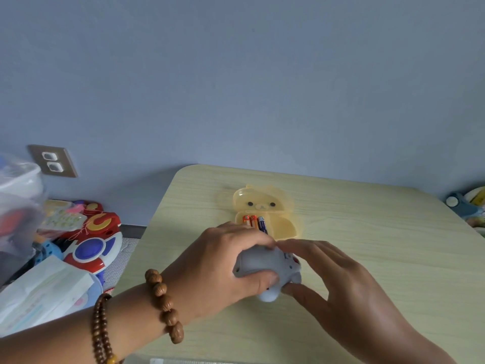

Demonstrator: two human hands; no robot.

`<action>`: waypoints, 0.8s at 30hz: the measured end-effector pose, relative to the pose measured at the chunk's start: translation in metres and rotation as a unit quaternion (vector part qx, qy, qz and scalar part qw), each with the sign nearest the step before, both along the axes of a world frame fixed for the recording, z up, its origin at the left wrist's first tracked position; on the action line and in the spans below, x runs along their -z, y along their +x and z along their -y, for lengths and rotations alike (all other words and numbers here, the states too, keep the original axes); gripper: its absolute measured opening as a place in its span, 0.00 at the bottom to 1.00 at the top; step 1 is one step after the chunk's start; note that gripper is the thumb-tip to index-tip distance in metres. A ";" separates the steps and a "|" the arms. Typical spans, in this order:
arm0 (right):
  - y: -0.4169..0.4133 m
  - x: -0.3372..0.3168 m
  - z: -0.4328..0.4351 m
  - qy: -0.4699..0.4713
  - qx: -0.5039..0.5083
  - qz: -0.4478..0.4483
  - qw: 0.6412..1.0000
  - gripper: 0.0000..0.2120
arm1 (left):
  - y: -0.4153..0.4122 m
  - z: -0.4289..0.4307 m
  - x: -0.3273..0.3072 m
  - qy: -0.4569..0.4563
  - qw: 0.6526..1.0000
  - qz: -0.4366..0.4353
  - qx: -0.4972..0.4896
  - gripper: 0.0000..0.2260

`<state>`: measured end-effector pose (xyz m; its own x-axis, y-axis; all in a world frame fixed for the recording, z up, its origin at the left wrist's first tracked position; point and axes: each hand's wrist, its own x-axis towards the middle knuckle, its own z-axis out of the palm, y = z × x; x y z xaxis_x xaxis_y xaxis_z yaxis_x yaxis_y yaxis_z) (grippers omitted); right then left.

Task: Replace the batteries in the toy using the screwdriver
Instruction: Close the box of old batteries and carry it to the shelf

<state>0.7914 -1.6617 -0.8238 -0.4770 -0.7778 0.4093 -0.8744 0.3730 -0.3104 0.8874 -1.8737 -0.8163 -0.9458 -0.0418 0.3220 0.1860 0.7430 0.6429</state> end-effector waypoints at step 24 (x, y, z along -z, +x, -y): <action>-0.115 -0.070 0.134 -0.009 -0.055 0.129 0.990 0.28 | -0.079 0.130 -0.059 0.083 0.993 0.074 -0.042 0.32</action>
<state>0.6767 -1.7959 -0.7536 -0.4805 -0.8245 0.2989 -0.8002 0.2726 -0.5342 0.8079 -2.0034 -0.7572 -0.9731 -0.1631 0.1627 0.0230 0.6339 0.7731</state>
